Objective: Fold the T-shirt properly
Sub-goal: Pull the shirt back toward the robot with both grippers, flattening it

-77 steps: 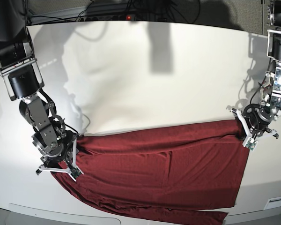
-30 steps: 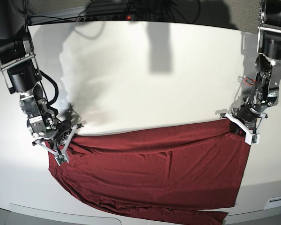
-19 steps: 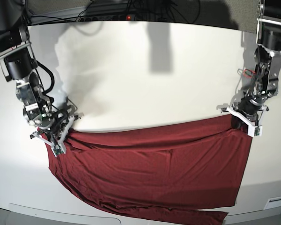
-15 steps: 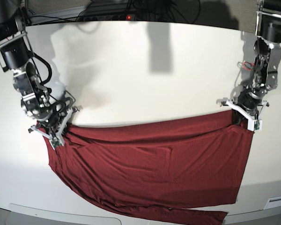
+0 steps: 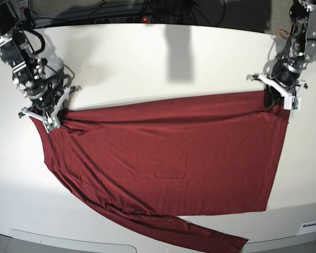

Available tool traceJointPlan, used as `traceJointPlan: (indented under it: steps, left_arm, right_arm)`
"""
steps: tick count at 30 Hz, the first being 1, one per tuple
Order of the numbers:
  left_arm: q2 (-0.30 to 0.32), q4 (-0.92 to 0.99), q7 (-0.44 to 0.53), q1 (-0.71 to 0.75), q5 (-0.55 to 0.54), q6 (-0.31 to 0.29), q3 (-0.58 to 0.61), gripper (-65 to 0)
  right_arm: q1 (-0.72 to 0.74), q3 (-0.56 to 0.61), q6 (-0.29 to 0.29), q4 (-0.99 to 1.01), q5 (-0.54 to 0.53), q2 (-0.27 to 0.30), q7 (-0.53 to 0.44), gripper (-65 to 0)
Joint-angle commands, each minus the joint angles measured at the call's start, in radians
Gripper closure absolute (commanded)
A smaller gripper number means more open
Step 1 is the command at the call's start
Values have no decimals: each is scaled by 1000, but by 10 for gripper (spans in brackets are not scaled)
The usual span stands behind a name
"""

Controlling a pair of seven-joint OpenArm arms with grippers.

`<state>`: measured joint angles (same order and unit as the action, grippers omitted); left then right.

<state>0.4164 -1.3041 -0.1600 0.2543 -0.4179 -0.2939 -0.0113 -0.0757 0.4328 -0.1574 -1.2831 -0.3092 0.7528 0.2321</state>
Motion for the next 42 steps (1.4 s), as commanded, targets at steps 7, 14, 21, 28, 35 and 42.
traceJointPlan:
  steps: [7,14,21,28,35,42]
  left_arm:
    - [13,-66,-107,170,32,-62,-143,0]
    - [13,-79,-100,240,32,-89,-166,0]
    - [14,-138,-130,328,32,-144,-166,0]
    - [13,-200,-142,381,34,-145,-166,0]
    - [14,-203,-194,382,36,-145,-170,0]
    - [13,-219,-198,441,32,-146,-240,0]
  right_arm:
    - [-261,-169,-35,-177,-5,-13,104,0]
    - [-468,-348,-37,-288,33,-108,93,0]
    - [-621,-439,-36,-357,128,-194,77,0]
    - [-687,-494,-36,-376,130,-199,63,0]
    - [-688,-499,-36,-376,130,-199,68,0]
    - [-735,-499,-36,-404,130,-199,74,0]
